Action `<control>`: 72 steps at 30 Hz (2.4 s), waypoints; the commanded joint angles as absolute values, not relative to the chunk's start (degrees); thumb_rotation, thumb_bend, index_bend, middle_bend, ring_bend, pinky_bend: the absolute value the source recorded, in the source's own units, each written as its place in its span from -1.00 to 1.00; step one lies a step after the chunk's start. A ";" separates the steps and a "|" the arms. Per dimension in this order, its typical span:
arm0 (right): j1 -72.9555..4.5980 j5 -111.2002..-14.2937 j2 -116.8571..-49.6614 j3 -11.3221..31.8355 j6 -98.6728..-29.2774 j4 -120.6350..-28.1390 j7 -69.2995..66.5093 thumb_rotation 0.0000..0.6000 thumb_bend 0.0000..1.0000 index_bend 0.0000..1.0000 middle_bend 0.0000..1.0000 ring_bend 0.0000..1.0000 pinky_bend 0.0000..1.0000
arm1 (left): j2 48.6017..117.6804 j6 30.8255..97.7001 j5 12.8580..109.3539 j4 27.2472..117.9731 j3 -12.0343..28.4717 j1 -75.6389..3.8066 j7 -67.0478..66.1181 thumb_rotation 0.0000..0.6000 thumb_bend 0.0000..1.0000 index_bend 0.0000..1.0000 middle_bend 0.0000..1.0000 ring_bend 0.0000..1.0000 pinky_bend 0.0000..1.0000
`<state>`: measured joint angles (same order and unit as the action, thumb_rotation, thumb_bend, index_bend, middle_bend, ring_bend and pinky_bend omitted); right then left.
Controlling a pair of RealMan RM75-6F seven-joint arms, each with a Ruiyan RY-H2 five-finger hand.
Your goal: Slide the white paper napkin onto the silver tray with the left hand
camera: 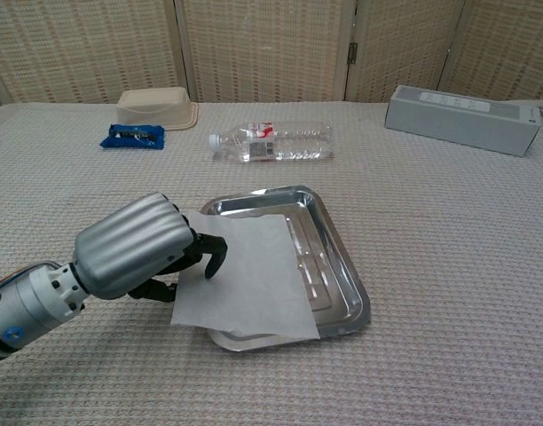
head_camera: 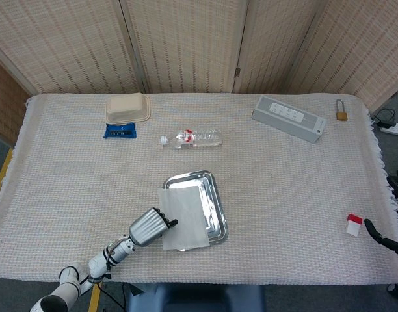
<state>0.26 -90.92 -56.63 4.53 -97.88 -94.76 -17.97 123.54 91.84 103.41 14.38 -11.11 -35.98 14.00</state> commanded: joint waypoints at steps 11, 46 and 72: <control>0.46 -91.74 -56.07 4.42 -97.52 -94.72 -19.33 1.00 -0.30 -1.00 -1.00 -1.00 -1.00 | 125.58 91.06 102.24 13.13 -9.43 -38.32 12.99 1.00 0.12 0.20 1.00 0.94 1.00; 1.21 -93.78 -55.43 3.94 -98.46 -94.40 -20.87 1.00 -0.30 -1.00 -1.00 -1.00 -1.00 | 126.39 86.87 99.41 17.21 -6.94 -38.48 3.97 1.00 -0.35 -0.48 1.00 0.95 1.00; 0.89 -94.86 -56.51 3.49 -97.87 -95.28 -17.40 1.00 -0.30 -1.00 -1.00 -1.00 -1.00 | 103.49 84.53 101.54 58.48 -7.26 -36.71 -27.07 1.00 -0.71 -0.66 1.00 0.98 1.00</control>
<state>0.90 -94.85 -56.50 3.49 -97.87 -95.27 -17.42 107.21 86.09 101.34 53.60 -7.00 -37.46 -23.50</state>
